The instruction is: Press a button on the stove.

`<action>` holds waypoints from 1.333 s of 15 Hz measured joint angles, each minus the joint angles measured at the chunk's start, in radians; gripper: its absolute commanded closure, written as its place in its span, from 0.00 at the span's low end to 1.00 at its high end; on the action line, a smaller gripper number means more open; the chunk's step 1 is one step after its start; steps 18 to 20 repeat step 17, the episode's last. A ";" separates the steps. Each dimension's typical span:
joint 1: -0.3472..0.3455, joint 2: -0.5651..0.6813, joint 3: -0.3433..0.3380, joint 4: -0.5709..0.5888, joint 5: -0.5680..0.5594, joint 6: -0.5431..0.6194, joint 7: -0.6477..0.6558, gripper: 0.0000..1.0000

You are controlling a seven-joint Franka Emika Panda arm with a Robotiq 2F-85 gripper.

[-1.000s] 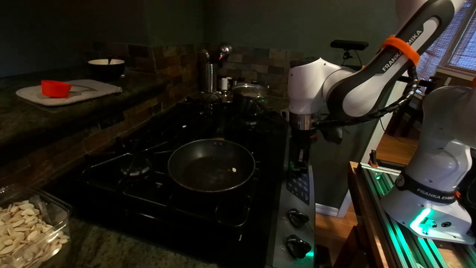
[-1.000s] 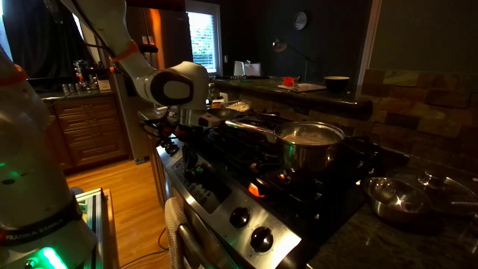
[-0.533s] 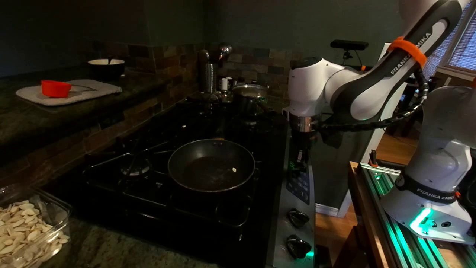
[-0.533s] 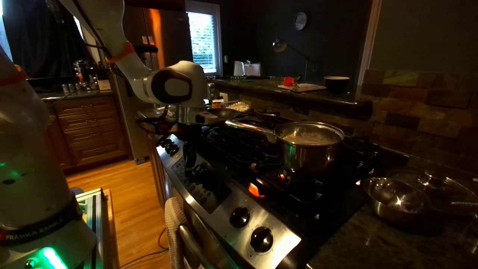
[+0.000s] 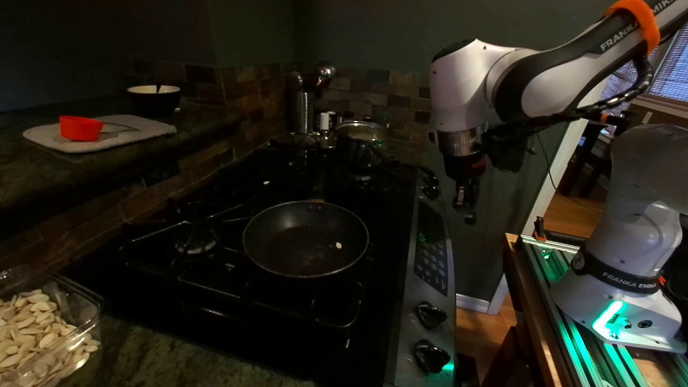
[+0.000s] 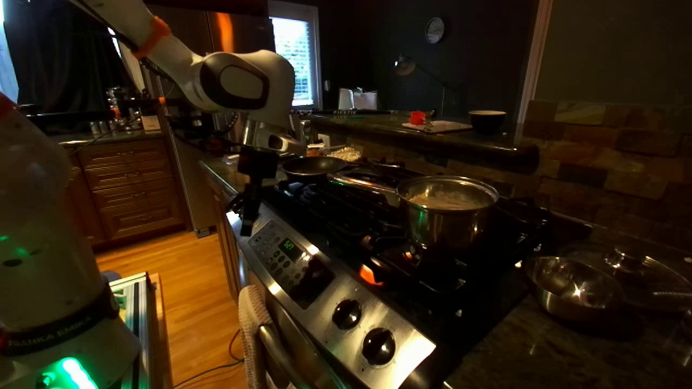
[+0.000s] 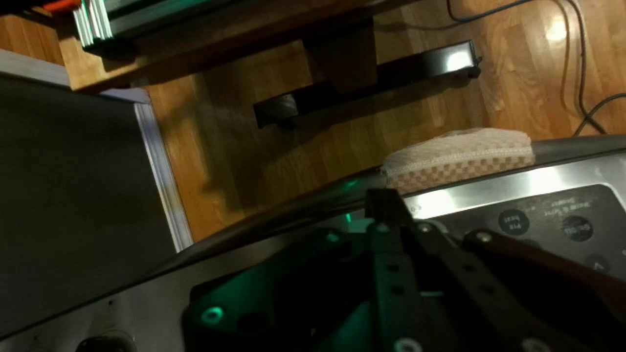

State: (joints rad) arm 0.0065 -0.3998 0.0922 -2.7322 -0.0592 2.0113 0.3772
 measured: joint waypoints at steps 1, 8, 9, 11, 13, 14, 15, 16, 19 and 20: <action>0.001 -0.038 -0.006 0.001 0.019 -0.037 -0.030 0.68; 0.041 -0.281 -0.021 0.013 0.110 -0.116 -0.198 0.16; 0.048 -0.313 -0.021 0.015 0.115 -0.108 -0.212 0.07; 0.062 -0.373 -0.021 0.016 0.116 -0.072 -0.247 0.00; 0.073 -0.418 -0.024 0.015 0.116 -0.026 -0.290 0.00; 0.079 -0.433 -0.029 0.013 0.117 -0.006 -0.319 0.00; 0.087 -0.441 -0.039 0.010 0.117 0.014 -0.355 0.00; 0.093 -0.445 -0.049 0.006 0.117 0.027 -0.381 0.00; 0.097 -0.445 -0.056 0.003 0.117 0.033 -0.395 0.00; 0.097 -0.445 -0.056 0.003 0.117 0.033 -0.395 0.00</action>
